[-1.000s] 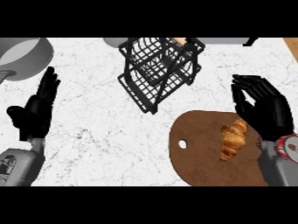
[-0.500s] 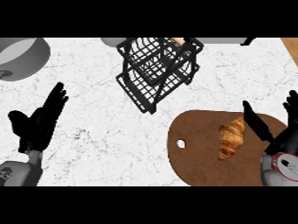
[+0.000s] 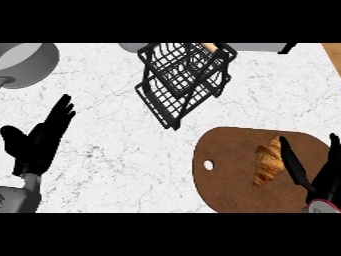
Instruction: Pick the croissant from the cutting board and place it in the tiered basket
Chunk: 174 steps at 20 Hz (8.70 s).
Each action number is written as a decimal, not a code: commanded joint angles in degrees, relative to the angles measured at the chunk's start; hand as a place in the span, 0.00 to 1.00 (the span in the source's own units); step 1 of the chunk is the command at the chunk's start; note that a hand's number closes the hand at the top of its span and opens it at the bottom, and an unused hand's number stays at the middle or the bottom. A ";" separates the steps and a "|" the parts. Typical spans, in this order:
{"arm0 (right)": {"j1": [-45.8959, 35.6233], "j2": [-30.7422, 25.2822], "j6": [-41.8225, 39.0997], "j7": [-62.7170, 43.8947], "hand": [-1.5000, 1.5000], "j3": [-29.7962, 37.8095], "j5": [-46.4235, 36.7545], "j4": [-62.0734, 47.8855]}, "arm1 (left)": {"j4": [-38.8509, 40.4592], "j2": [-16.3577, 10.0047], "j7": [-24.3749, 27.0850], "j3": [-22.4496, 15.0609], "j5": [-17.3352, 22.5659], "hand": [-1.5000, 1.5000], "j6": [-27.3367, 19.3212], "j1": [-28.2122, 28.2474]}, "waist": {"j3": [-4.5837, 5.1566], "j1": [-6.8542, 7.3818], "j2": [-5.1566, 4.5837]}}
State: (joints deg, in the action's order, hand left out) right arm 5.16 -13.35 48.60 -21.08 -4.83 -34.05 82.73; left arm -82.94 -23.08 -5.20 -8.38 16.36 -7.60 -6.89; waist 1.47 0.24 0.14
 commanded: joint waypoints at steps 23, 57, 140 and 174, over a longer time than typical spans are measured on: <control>-15.60 10.75 -49.58 -63.49 0.00 -10.33 -29.52 12.83 | -3.88 -0.60 -1.86 1.69 1.91 0.50 2.16 3.34 | -1.34 -0.07 0.13; 2.05 8.15 -59.94 -39.74 1.00 -11.27 -34.26 16.28 | -7.00 0.94 -3.73 4.61 -0.88 0.50 4.07 5.64 | -1.45 -0.99 0.19; -73.49 13.35 -11.88 -39.02 0.00 -3.55 -30.35 -35.09 | -4.29 6.92 -4.96 8.61 -6.01 0.50 8.57 1.30 | -1.43 1.09 -0.49; -27.06 1.95 -24.06 -44.19 0.00 11.67 -28.80 50.36 | -10.07 5.77 -7.88 12.09 -4.93 0.50 9.83 6.35 | -1.51 -1.91 0.47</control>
State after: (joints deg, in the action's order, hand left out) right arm -30.20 -8.38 33.44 -62.69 5.16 -66.69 121.43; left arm -91.16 -16.47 -12.45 2.75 10.32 1.14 -1.38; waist -0.02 -2.02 0.73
